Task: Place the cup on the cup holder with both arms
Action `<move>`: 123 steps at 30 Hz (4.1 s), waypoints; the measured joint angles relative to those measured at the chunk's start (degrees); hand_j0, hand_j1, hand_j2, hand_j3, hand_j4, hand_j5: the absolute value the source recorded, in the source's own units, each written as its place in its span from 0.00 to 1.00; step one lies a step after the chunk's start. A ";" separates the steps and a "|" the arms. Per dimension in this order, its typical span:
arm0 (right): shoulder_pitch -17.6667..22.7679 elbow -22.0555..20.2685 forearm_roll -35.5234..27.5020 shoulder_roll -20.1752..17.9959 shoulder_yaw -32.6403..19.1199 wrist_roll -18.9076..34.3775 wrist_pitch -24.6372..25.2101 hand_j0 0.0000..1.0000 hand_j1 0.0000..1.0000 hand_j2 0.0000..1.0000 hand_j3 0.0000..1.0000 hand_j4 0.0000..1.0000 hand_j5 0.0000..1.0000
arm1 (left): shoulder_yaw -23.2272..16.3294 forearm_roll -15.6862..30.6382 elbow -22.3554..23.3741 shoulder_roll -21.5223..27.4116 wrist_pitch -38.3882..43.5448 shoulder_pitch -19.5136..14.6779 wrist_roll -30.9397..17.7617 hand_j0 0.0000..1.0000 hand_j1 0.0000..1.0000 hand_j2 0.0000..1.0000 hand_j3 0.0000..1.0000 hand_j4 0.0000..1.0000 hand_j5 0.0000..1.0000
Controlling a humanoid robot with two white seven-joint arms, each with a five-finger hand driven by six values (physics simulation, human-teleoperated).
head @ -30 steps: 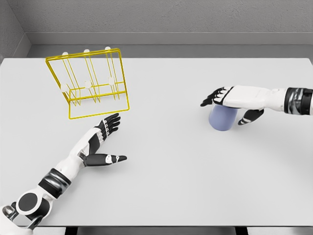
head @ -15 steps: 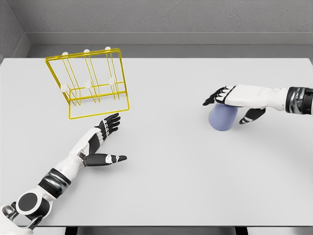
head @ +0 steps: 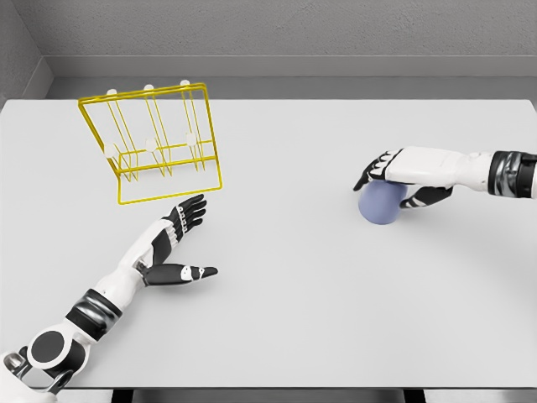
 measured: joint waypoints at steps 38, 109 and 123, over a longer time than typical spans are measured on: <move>-1.49 -7.66 0.17 1.07 0.02 0.45 -0.45 0.65 0.65 0.65 0.65 0.65 0.65 | 0.56 -0.09 0.07 0.05 0.02 -0.26 0.09 1.00 1.00 1.00 1.00 1.00 1.00; -5.89 -10.14 0.21 12.27 2.22 0.45 -0.46 0.65 0.65 0.65 0.65 0.65 0.65 | 1.67 -0.13 0.09 0.09 0.35 0.09 0.10 1.00 1.00 1.00 1.00 1.00 1.00; -5.89 -9.98 0.15 13.35 1.69 0.45 -0.45 0.98 0.98 0.98 0.98 0.98 0.98 | 1.67 -0.15 0.09 0.09 0.31 0.00 0.02 1.00 1.00 1.00 1.00 1.00 1.00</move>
